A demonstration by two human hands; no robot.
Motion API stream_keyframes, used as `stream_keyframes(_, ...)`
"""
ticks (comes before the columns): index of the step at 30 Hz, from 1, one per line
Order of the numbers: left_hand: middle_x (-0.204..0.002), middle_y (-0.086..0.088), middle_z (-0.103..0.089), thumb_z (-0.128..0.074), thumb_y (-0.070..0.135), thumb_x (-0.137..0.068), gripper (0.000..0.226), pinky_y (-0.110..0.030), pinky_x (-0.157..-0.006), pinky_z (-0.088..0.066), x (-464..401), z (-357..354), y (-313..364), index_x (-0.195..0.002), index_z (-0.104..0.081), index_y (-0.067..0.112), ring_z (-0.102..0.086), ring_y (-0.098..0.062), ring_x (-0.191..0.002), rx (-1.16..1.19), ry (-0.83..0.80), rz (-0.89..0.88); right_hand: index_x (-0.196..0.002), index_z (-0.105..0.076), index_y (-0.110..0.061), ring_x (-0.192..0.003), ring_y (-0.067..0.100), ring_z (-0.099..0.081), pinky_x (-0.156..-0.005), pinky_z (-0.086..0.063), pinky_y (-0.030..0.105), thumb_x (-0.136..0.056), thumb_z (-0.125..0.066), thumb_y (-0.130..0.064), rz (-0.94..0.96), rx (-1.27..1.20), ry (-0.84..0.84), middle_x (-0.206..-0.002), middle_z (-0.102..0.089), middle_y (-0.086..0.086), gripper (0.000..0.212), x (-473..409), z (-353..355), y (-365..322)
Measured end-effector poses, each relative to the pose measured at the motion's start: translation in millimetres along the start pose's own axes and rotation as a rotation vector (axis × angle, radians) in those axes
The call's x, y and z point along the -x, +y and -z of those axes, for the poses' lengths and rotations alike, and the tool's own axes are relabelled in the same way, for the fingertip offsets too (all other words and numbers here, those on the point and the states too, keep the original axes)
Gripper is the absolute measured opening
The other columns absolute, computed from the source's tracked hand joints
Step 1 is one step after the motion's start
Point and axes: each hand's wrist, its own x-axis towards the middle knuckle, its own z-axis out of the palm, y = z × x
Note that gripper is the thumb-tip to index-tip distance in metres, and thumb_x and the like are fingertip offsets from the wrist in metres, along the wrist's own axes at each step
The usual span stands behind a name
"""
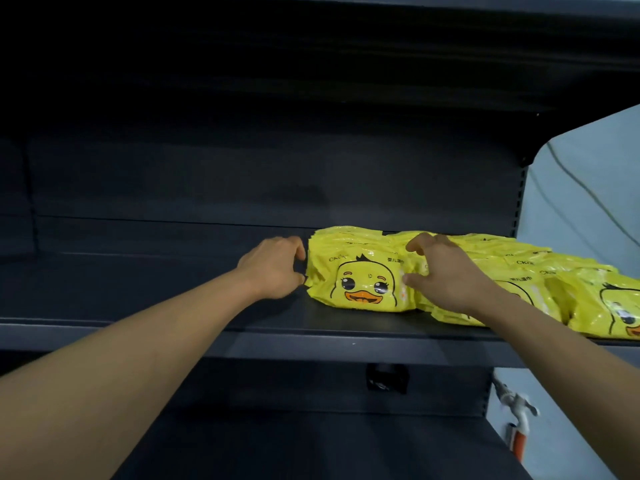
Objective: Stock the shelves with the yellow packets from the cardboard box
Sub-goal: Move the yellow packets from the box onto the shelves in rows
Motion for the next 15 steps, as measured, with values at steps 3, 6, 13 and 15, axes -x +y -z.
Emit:
stream_keyframes(3, -0.12, 0.004, -0.055, -0.064, 0.026, -0.087, 0.036, -0.04, -0.092, -0.047, 27.3, 15.7, -18.9, -0.12, -0.05, 0.023, -0.052, -0.018, -0.111, -0.002, -0.031, 0.017, -0.131, -0.042, -0.015, -0.123, 0.026, -0.043, -0.096, -0.038, 0.032, -0.085, -0.066, -0.026, 0.018, -0.008, -0.028, -0.132, -0.044, 0.01, 0.053, 12.4, -2.3, -31.8)
stream_keyframes(6, -0.118, 0.003, -0.056, -0.063, 0.025, -0.088, 0.035, -0.042, -0.094, -0.047, 57.4, 32.3, -39.5, -0.12, -0.05, 0.023, -0.053, -0.018, -0.109, 0.011, -0.05, 0.036, -0.131, -0.042, -0.016, -0.121, 0.025, -0.045, -0.094, -0.04, 0.032, -0.085, -0.066, -0.027, 0.041, -0.014, -0.062, -0.131, -0.045, 0.009, 0.054, 28.6, -8.0, -69.3)
stream_keyframes(13, -0.115, 0.004, -0.057, -0.062, 0.027, -0.087, 0.033, -0.039, -0.09, -0.048, 137.5, 60.3, -95.8, -0.118, -0.05, 0.025, -0.055, -0.018, -0.106, 0.002, -0.077, 0.058, -0.131, -0.041, -0.014, -0.12, 0.026, -0.046, -0.095, -0.038, 0.03, -0.085, -0.066, -0.026, 0.082, -0.052, -0.122, -0.129, -0.045, 0.01, 0.054, 87.3, -27.6, -161.1)
stream_keyframes(15, -0.114, 0.004, -0.057, -0.062, 0.026, -0.088, 0.032, -0.04, -0.091, -0.049, 160.8, 61.5, -111.7, -0.117, -0.051, 0.025, -0.055, -0.018, -0.105, 0.01, -0.103, 0.061, -0.13, -0.042, -0.014, -0.117, 0.026, -0.047, -0.093, -0.038, 0.029, -0.085, -0.067, -0.026, 0.085, -0.066, -0.153, -0.129, -0.045, 0.009, 0.053, 107.6, -36.6, -183.8)
